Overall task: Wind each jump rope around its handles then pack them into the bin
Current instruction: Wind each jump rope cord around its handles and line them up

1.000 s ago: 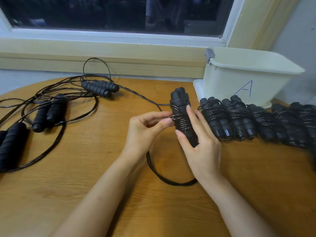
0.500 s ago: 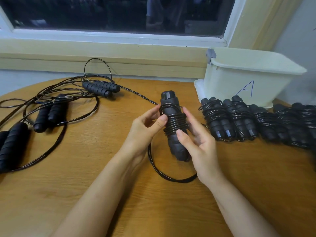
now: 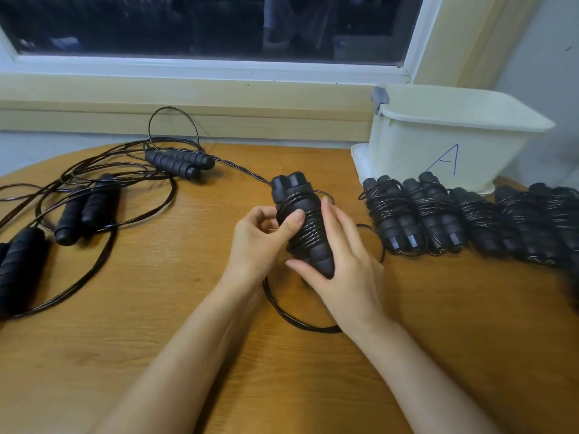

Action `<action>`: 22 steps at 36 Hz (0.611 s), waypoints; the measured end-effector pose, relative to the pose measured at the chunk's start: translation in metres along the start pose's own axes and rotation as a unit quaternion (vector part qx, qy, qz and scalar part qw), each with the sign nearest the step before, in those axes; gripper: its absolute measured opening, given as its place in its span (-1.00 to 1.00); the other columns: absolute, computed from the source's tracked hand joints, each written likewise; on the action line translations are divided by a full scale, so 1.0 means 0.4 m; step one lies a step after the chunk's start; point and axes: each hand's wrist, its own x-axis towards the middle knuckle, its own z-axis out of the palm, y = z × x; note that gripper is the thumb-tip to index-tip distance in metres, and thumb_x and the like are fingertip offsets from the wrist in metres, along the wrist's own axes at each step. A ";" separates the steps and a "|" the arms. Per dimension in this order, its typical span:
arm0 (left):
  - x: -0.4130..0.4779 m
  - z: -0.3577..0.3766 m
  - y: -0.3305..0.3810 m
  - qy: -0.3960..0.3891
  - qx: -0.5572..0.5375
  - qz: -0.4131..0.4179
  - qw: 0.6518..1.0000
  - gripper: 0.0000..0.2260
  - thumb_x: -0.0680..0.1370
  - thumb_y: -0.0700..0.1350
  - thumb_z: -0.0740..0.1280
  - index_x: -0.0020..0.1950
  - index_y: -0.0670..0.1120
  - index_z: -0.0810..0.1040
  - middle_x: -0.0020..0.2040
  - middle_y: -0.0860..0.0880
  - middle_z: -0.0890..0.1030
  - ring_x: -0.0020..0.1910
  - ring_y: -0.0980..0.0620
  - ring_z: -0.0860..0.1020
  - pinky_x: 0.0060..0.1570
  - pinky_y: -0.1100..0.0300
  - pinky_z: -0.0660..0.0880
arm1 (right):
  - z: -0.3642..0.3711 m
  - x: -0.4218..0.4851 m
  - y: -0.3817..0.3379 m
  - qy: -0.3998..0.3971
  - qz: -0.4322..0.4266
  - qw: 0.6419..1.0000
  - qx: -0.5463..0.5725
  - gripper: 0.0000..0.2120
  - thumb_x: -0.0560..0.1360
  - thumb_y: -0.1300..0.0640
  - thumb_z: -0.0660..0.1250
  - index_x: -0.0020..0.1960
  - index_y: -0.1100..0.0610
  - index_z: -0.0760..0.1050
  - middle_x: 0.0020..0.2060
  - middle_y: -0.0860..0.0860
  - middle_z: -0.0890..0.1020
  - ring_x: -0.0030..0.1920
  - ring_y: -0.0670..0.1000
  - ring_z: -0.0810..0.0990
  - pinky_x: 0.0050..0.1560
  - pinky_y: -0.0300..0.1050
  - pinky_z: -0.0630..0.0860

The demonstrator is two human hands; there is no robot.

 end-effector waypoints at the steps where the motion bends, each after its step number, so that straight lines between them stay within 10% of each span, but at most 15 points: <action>1: 0.000 0.000 0.000 0.000 0.005 0.006 1.000 -0.53 0.29 0.09 0.46 0.05 -0.19 0.57 -0.08 -0.16 0.60 -0.12 0.02 0.59 -0.05 0.16 0.56 | -0.001 0.001 -0.001 0.006 -0.012 1.000 -0.022 -0.20 0.48 -0.30 0.27 0.58 0.03 0.14 0.43 0.00 0.42 0.27 0.02 0.56 0.01 -0.14 0.58; 14: -0.005 -0.010 0.014 -0.042 0.038 0.074 0.996 -0.63 0.38 -0.02 0.44 0.10 -0.18 0.57 -0.21 0.06 0.64 -0.18 0.16 0.59 -0.13 0.34 0.50 | -0.009 0.005 0.023 -0.004 -0.032 0.997 0.066 -0.29 0.56 -0.19 0.22 0.59 0.02 0.05 0.39 0.10 0.42 0.28 -0.02 0.48 0.11 -0.13 0.61; 22: -0.002 -0.015 0.018 -0.059 0.031 0.065 0.996 -0.71 0.45 -0.15 0.42 0.15 -0.20 0.57 -0.11 -0.03 0.69 -0.09 0.11 0.65 0.00 0.28 0.55 | -0.021 0.021 0.041 -0.052 0.049 0.975 0.208 -0.30 0.53 -0.12 0.29 0.58 -0.08 0.07 0.36 -0.03 0.44 0.33 -0.25 0.39 0.22 -0.51 0.29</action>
